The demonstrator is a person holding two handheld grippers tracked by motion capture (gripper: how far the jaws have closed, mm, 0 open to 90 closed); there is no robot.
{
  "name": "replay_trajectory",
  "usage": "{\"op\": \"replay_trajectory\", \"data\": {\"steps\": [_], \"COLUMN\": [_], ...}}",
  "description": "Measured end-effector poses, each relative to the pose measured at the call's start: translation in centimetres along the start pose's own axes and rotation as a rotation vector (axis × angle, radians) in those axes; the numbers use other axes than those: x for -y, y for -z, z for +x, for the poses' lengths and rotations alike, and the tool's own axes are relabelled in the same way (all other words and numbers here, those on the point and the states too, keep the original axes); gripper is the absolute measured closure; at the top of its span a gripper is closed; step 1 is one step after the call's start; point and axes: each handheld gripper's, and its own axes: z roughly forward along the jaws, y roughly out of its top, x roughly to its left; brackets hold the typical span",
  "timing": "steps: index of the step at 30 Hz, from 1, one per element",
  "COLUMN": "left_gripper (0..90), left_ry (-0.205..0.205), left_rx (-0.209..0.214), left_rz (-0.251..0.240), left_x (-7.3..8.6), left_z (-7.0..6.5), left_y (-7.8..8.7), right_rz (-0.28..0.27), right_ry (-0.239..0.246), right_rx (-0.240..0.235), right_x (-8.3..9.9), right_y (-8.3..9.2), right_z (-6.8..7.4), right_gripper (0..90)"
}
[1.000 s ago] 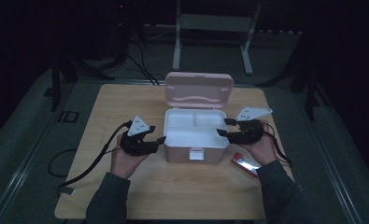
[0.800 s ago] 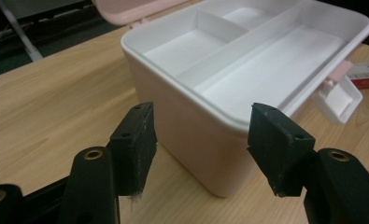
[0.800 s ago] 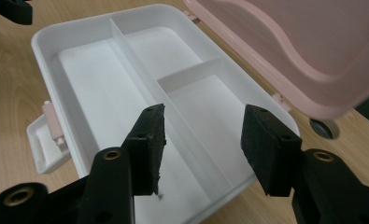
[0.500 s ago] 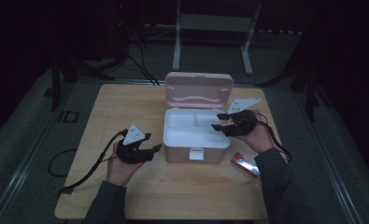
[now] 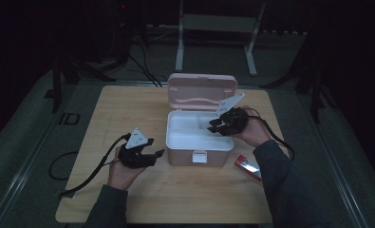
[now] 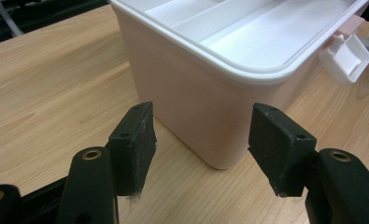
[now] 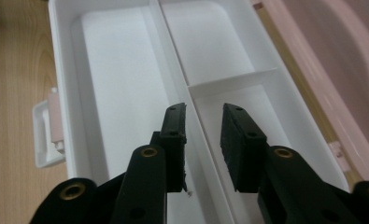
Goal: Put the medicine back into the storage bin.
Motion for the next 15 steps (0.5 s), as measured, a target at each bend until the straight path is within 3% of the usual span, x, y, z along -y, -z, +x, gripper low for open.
{"op": "replay_trajectory", "data": {"steps": [2, 3, 8, 15], "left_gripper": [40.7, 40.7, 40.6, 40.6], "left_ry": [0.001, 0.0, -0.003, -0.004], "left_rx": [0.001, 0.002, 0.004, 0.011], "left_rz": [-0.001, -0.001, 0.004, 0.008], "left_x": [0.0, 0.0, 0.0, 0.1], "left_z": [0.0, 0.0, 0.0, -0.1], "left_y": [0.0, 0.1, 0.1, -0.1], "right_rz": [0.014, 0.07, 0.135, 0.275], "right_ry": [0.013, 0.042, 0.093, 0.164], "right_rx": [-0.003, -0.026, -0.048, -0.071], "right_x": [-0.2, -0.9, -2.0, -3.7], "right_y": [-0.2, -0.8, -1.4, -2.5], "right_z": [-0.1, -0.2, -0.3, -0.2], "right_gripper": [72.8, 75.8, 78.5, 80.5]}}
